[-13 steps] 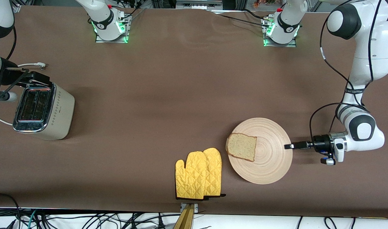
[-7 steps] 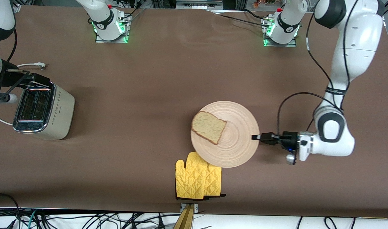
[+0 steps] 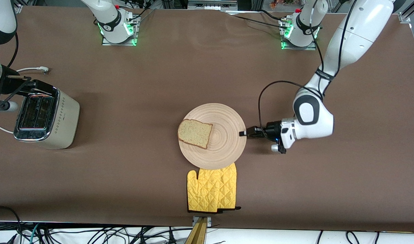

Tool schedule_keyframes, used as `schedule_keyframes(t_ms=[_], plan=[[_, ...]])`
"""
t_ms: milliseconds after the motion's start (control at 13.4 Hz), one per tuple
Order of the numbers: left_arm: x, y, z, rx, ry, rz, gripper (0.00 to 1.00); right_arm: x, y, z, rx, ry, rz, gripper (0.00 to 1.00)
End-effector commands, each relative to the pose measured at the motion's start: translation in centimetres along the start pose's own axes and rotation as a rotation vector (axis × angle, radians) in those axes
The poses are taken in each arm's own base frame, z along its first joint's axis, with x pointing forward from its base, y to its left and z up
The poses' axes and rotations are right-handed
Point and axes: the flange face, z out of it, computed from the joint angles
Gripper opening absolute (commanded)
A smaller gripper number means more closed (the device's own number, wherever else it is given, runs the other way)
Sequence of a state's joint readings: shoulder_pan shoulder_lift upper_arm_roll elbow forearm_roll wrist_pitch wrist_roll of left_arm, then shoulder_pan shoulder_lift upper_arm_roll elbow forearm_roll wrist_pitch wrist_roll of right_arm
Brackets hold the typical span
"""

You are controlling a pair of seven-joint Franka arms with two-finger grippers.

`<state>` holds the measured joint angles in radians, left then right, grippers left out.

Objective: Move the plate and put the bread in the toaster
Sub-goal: 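Push the wooden plate with bread toward the table center with the left gripper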

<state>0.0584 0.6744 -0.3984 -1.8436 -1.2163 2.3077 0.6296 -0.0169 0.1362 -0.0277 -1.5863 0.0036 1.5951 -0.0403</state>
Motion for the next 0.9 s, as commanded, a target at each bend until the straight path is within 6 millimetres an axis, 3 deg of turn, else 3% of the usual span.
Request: schedule_keyframes(t_ms=[0, 224, 299, 448, 523, 672, 821], plan=[[-3.2, -1.6, -1.1, -0.042, 0.036, 0.002, 0.00, 0.7, 0.0, 0.4, -0.003, -0.003, 0.006, 1.00], [-5.1, -3.6, 0.0, -0.059, 0.036, -0.007, 0.00, 0.6, 0.1, 0.6, 0.004, -0.012, 0.008, 1.00], [-5.3, -3.8, 0.2, -0.057, 0.032, -0.006, 0.12, 0.6, 0.0, 0.7, 0.006, -0.017, 0.008, 1.00], [-5.5, -4.7, 0.6, -0.066, 0.033, -0.034, 0.55, 0.8, -0.2, 1.0, 0.007, -0.020, 0.008, 1.00], [-5.4, -4.5, 0.4, -0.066, 0.037, -0.031, 1.00, 0.9, -0.4, 1.2, 0.010, -0.021, 0.011, 1.00], [-5.0, -3.2, -0.7, -0.062, 0.053, -0.017, 1.00, 1.2, -1.9, 1.8, 0.011, -0.026, -0.006, 1.00], [-4.1, -1.6, -3.7, -0.033, 0.080, 0.045, 1.00, 1.5, -3.2, 2.3, 0.053, -0.030, -0.016, 1.00]])
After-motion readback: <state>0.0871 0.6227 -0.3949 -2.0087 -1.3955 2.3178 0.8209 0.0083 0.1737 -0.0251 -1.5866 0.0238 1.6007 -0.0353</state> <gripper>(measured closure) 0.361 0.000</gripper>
